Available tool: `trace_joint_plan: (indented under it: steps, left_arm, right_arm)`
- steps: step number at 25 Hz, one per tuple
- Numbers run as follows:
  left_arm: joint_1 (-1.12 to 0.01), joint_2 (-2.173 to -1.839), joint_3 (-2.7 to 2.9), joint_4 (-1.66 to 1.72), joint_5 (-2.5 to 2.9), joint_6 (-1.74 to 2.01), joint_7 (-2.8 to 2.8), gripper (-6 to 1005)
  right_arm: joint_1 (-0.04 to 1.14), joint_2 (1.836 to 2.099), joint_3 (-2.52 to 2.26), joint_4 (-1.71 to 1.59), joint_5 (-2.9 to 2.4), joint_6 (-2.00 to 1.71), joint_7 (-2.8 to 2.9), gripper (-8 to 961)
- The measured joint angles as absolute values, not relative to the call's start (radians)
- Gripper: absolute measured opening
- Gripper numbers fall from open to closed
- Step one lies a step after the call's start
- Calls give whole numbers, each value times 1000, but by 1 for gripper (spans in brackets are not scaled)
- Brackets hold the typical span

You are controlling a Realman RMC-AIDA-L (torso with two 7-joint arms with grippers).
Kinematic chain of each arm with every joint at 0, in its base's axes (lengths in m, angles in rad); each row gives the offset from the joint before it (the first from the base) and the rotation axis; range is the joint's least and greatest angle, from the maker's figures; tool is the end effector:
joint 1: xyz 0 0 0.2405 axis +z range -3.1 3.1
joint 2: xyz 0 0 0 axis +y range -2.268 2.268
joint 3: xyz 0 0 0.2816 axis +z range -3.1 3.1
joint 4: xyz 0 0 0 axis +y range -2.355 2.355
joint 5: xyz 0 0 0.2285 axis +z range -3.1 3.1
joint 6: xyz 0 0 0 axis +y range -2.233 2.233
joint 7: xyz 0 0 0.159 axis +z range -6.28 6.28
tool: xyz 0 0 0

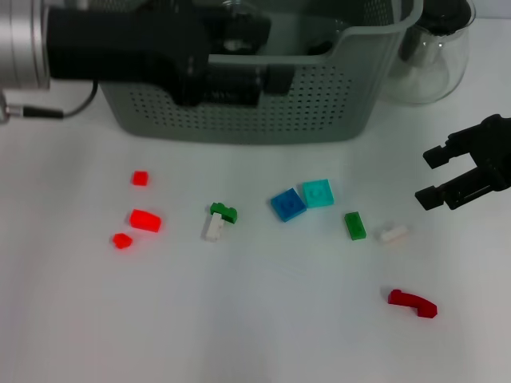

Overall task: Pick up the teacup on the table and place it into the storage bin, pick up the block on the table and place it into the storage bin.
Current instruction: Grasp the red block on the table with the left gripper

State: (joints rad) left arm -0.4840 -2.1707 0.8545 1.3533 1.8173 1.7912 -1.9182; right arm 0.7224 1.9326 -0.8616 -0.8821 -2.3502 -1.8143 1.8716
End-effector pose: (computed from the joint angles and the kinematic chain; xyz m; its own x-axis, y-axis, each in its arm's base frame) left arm -0.1565 0.3481 0.0415 0.8028 0.2424 0.5447 0.3180 -0.9469 -0.0472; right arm 0.2461 0.3910 0.0379 0.8736 -0.4860 0.0265 -0.4858 -0.8740 -0.0128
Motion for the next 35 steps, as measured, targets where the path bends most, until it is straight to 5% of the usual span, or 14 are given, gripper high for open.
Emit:
trace_joint_plan:
  steps: [13, 27, 35]
  left_arm:
    - [-416, -2168, 855, 1389, 2090, 1832, -1803, 872]
    - [-474, -2171, 1119, 1558, 2584, 1825, -1808, 875]
    - [-506, -2171, 1236, 1497, 2717, 1781, -1891, 875]
  right_arm:
    - [730, 1951, -854, -877, -2350, -1793, 1905, 909]
    - [741, 2017, -854, -869, -2346, -1724, 1968, 909]
    - [732, 2022, -854, -869, -2344, -1715, 1985, 909]
